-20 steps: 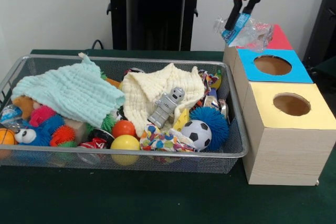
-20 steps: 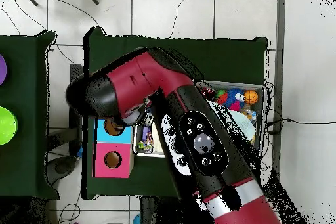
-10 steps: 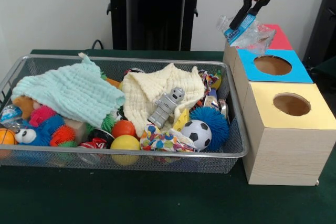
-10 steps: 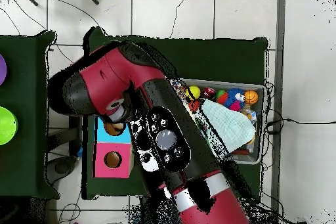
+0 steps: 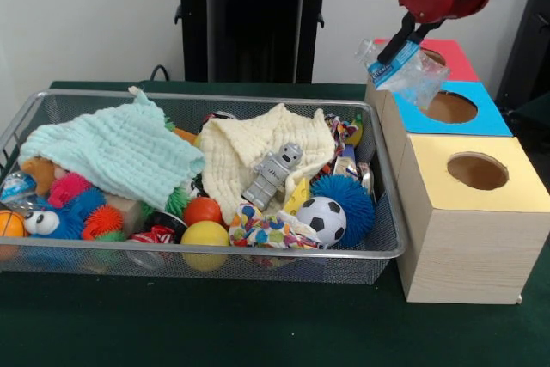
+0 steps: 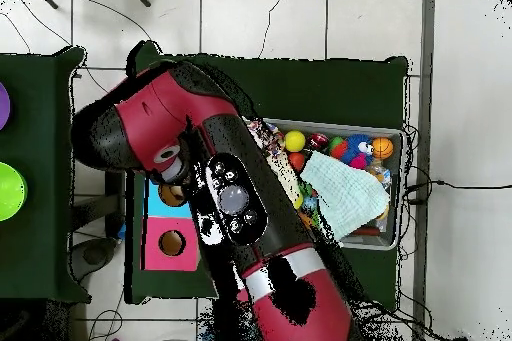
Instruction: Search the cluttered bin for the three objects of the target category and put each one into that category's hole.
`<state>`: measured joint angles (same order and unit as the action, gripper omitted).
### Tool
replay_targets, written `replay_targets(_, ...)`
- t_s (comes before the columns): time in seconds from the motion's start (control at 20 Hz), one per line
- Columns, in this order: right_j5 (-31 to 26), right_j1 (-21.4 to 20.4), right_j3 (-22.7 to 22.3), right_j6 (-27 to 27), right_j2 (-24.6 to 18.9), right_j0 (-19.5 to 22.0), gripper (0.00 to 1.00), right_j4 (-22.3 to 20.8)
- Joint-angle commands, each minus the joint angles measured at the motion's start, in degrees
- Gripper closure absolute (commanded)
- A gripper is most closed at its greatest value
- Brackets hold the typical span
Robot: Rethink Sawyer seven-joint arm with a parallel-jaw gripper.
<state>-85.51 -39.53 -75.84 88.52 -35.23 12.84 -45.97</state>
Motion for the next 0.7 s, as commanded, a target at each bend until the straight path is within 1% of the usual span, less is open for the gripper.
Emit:
replay_targets(0.05,-3.94,6.76,2.78,1.30,4.73,-1.36,1.00,-1.07)
replay_targets(0.25,-3.84,8.72,3.33,2.45,5.67,-2.31,1.00,0.46)
replay_targets(0.35,-4.83,9.66,3.72,2.66,5.99,-2.69,1.00,1.50)
replay_targets(0.7,-5.92,10.96,4.62,3.92,7.13,-4.06,1.00,4.08)
